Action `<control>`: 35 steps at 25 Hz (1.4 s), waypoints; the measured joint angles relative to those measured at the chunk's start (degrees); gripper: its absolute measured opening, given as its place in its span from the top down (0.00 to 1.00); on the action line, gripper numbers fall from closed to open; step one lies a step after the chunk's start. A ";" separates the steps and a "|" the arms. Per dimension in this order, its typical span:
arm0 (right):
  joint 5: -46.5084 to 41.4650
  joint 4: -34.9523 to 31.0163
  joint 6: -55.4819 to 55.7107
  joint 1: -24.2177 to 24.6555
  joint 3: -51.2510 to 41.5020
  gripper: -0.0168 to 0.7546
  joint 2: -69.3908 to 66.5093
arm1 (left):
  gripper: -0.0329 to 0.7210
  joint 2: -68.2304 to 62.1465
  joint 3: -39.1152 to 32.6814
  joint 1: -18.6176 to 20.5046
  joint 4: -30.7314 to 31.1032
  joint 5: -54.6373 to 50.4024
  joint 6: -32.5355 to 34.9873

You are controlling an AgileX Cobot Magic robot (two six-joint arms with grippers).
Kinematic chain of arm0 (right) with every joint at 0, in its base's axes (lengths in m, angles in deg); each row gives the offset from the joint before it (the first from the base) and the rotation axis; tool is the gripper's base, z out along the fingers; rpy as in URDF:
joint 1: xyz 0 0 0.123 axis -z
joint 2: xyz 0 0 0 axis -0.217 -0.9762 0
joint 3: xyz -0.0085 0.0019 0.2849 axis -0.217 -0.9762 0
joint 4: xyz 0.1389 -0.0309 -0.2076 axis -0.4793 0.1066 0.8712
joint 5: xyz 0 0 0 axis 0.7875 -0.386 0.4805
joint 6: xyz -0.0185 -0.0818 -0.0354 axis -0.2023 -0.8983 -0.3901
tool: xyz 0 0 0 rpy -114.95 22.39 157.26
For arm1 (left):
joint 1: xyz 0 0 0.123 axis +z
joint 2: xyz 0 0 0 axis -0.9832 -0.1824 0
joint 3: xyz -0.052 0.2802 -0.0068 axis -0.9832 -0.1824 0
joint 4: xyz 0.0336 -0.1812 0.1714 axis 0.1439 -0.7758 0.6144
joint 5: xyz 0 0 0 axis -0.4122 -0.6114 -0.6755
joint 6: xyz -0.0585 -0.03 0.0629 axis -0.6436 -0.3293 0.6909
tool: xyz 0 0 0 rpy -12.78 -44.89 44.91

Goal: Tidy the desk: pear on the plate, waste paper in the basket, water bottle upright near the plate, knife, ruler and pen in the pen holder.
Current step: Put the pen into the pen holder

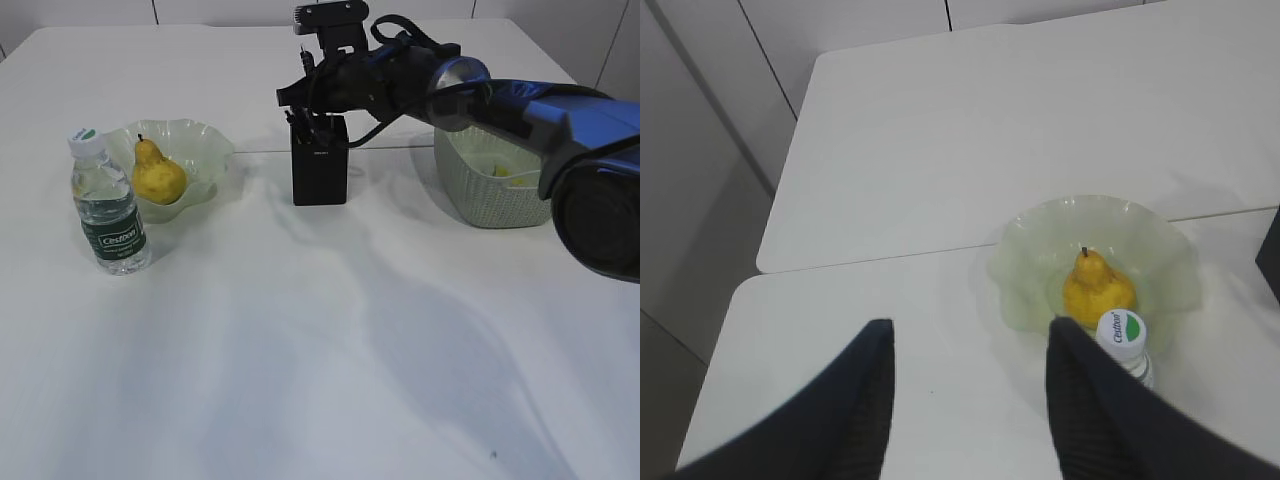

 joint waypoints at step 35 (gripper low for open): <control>-2.93 -0.22 -0.01 -0.18 0.00 0.78 -0.61 | 0.50 0.00 0.00 0.00 0.00 1.24 0.00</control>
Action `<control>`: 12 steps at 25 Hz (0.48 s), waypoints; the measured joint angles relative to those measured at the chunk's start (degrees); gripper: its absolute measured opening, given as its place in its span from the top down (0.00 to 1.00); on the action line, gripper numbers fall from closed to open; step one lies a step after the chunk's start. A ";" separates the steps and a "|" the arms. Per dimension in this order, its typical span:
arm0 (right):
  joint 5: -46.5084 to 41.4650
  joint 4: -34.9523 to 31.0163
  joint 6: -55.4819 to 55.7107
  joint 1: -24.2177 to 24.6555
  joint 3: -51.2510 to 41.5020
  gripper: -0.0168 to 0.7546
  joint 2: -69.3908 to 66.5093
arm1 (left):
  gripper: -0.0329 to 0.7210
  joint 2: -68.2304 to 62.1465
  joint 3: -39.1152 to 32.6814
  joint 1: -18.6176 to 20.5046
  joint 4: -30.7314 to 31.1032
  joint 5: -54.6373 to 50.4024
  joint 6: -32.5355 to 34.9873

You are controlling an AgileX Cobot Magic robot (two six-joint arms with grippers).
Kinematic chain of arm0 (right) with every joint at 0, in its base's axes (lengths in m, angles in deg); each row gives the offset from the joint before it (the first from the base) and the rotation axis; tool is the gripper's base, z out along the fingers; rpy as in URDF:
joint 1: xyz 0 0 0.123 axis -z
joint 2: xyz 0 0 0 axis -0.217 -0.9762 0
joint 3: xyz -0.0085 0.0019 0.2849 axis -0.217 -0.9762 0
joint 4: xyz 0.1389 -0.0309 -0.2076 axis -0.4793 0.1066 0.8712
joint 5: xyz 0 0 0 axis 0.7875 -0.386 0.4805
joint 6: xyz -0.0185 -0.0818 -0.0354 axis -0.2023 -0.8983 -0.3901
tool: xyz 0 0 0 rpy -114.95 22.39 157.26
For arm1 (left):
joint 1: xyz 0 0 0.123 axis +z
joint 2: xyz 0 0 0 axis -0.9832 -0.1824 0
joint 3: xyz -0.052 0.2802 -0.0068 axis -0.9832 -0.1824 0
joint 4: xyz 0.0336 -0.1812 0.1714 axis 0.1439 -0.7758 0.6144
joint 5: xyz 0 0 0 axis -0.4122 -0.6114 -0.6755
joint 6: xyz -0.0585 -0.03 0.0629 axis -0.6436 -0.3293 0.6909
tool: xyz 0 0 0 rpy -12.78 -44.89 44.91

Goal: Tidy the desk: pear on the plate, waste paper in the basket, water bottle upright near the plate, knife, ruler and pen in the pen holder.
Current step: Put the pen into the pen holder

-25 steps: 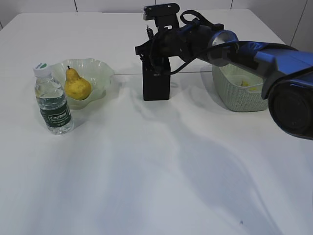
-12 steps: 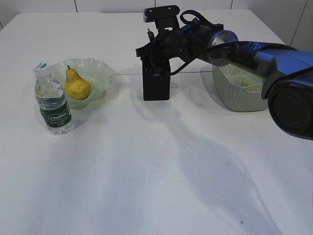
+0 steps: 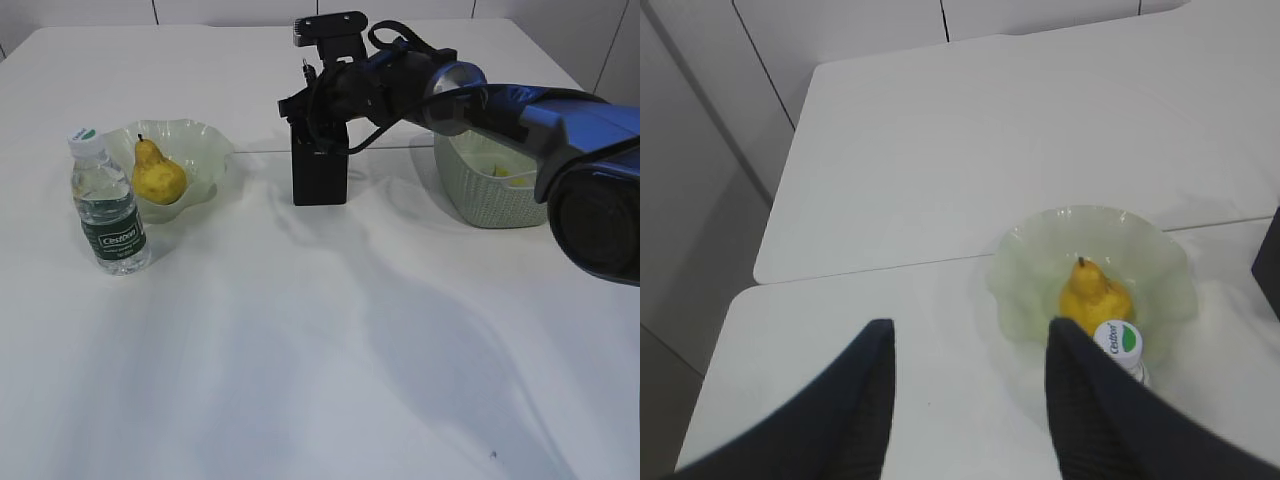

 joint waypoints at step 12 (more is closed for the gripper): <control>0.00 -0.39 0.00 0.00 0.00 0.72 0.00 | 0.50 0.00 0.00 0.00 0.00 0.94 0.00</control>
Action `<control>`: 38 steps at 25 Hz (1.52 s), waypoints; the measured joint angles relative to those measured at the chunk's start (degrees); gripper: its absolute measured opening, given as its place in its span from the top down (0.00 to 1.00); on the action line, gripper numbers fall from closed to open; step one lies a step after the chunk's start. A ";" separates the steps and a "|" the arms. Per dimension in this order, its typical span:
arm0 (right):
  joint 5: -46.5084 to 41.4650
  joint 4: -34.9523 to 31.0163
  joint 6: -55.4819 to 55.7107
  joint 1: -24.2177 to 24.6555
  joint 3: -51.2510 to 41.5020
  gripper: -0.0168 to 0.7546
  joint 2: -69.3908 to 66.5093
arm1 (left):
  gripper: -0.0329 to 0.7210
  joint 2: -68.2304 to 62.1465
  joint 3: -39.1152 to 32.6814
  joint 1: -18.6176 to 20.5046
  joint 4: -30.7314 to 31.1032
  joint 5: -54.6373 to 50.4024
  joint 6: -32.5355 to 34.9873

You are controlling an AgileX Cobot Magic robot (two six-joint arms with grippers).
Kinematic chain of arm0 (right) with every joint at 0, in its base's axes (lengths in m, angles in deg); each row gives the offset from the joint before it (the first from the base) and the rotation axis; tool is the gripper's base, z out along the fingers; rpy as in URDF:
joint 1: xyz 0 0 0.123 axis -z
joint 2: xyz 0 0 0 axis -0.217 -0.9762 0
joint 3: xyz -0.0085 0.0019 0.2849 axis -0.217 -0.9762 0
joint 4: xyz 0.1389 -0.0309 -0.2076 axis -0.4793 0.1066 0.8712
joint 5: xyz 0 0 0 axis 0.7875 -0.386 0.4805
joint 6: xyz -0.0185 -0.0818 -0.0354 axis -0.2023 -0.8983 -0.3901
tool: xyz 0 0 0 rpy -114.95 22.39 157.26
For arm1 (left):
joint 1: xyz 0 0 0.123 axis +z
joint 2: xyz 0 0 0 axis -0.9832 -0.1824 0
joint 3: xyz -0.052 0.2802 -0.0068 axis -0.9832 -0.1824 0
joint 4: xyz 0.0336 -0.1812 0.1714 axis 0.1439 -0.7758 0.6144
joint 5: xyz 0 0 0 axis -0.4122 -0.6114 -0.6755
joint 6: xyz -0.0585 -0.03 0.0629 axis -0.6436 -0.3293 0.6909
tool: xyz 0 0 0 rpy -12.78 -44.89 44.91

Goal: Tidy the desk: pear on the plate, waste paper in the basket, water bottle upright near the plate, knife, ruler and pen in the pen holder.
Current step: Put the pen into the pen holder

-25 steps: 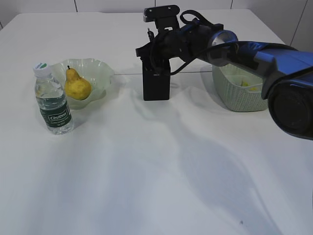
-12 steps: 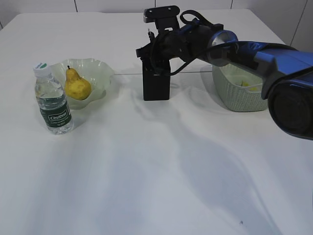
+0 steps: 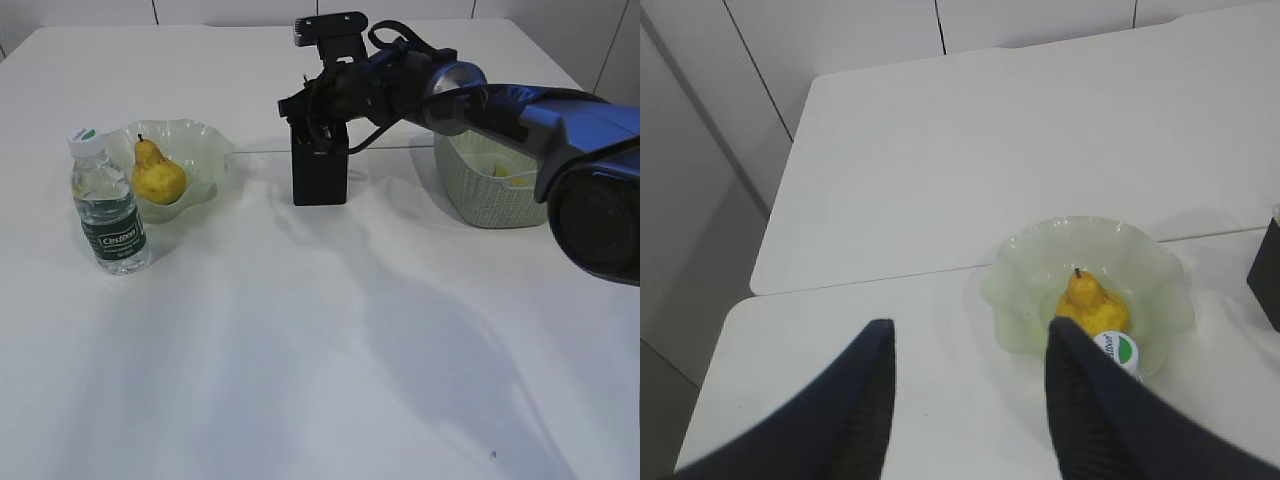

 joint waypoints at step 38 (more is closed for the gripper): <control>-15.05 -1.76 -2.65 -0.05 0.00 0.65 13.47 | 0.50 0.00 0.00 0.00 0.00 3.81 -0.10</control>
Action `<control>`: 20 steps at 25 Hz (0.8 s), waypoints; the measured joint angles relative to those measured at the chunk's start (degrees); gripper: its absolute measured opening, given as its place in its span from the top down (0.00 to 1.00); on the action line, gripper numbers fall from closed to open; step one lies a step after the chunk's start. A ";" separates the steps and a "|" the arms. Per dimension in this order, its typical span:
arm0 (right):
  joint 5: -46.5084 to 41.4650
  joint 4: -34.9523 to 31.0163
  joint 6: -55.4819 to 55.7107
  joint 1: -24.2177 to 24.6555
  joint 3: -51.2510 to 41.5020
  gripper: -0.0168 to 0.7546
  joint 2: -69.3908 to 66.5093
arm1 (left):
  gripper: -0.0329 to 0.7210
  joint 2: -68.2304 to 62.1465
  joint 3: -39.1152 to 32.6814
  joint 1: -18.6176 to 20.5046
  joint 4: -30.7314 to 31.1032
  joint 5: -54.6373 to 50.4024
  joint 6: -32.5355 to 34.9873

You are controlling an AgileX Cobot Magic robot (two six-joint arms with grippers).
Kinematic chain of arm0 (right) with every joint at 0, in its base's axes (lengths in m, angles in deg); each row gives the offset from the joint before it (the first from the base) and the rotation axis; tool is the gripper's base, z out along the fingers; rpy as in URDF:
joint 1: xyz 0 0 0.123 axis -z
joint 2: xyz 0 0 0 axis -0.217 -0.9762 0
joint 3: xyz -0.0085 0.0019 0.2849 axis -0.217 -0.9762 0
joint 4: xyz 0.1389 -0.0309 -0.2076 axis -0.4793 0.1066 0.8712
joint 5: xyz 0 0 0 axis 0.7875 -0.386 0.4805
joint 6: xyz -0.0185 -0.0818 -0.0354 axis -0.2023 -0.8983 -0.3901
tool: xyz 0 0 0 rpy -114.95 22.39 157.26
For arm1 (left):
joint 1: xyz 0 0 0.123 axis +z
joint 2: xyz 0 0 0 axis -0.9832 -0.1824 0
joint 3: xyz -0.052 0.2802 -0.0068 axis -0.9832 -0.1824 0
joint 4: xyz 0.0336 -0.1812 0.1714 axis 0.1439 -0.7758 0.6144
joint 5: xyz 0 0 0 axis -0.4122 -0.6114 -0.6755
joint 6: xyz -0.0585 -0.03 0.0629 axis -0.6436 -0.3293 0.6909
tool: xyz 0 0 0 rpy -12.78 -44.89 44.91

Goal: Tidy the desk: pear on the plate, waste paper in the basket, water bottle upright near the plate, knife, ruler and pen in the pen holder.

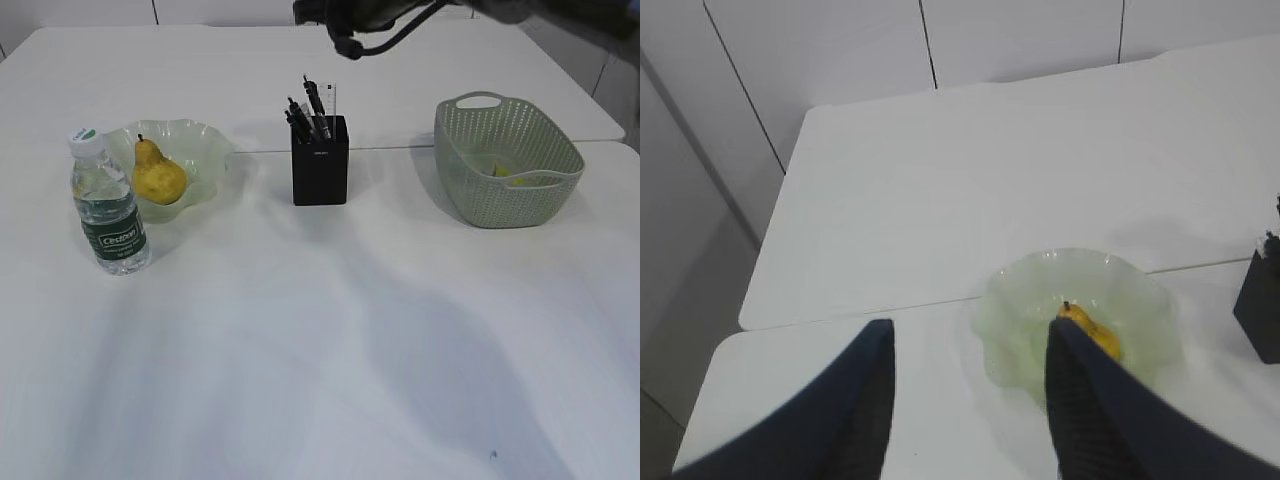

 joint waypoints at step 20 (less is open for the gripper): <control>-17.35 0.66 -17.02 0.00 -3.36 0.65 29.17 | 0.50 3.50 0.84 0.00 -4.07 6.95 -0.10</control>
